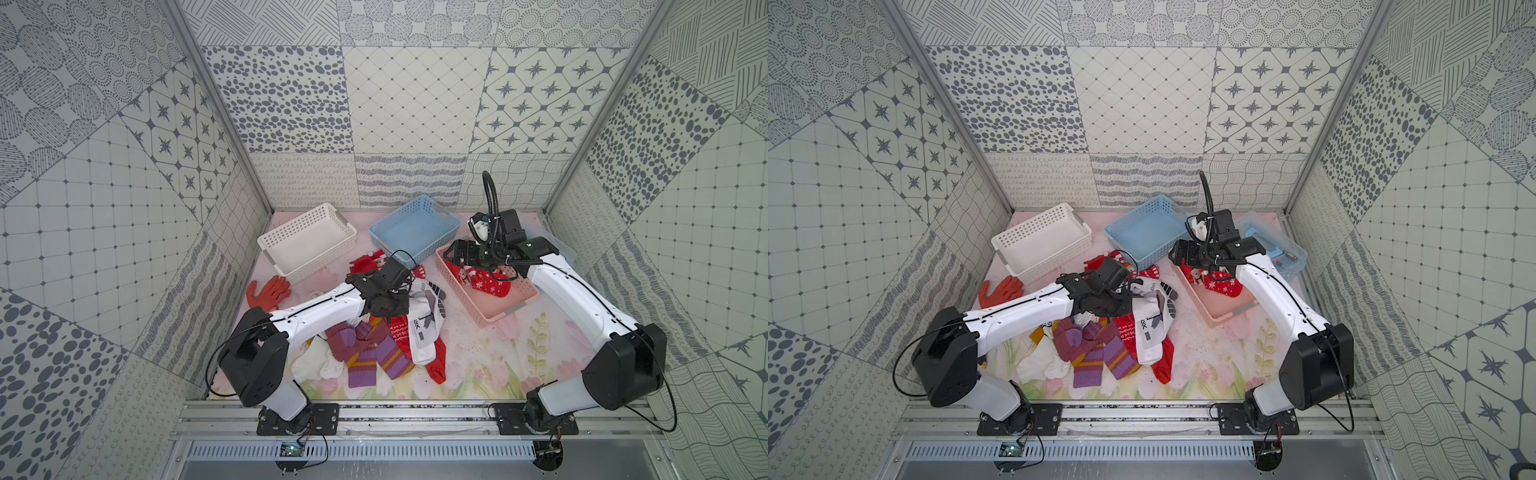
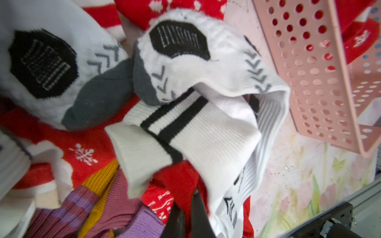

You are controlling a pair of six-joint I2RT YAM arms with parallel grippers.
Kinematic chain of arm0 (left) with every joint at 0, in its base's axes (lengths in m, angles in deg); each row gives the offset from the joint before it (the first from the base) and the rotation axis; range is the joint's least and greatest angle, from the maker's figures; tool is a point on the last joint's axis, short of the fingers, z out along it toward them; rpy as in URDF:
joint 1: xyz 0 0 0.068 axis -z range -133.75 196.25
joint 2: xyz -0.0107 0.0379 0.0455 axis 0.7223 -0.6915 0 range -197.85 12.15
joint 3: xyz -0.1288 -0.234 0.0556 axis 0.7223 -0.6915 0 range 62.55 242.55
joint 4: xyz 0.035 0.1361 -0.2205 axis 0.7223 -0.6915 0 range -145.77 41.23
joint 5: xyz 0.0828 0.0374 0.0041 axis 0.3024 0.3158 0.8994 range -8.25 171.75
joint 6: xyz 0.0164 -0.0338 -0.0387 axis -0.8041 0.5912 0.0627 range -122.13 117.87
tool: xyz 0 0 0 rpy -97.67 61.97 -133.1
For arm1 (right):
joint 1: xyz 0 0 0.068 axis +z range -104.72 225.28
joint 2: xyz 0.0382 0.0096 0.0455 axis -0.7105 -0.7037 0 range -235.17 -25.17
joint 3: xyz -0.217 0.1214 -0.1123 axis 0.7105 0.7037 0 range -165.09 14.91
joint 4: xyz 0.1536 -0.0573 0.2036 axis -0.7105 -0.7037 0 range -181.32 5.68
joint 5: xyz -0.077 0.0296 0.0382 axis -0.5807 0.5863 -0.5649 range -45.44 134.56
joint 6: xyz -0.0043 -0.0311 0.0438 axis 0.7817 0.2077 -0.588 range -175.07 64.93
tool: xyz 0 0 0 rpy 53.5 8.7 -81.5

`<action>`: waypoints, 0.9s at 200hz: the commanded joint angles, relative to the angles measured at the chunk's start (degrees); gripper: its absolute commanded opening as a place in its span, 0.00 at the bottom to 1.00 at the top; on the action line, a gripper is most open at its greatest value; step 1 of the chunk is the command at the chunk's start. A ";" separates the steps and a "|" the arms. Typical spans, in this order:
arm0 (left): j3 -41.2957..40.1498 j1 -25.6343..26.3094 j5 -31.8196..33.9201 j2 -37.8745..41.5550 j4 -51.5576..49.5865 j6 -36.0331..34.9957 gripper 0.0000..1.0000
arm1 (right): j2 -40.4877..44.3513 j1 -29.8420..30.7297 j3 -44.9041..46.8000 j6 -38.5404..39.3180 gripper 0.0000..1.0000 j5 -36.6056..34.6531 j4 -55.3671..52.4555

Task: Sort the socks into the basket by color
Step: Pick up the sock from the center of the board.

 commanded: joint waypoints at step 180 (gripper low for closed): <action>13.64 -4.02 -5.42 12.68 -1.74 -3.93 0.00 | 13.06 6.96 11.00 -3.04 0.95 19.58 16.63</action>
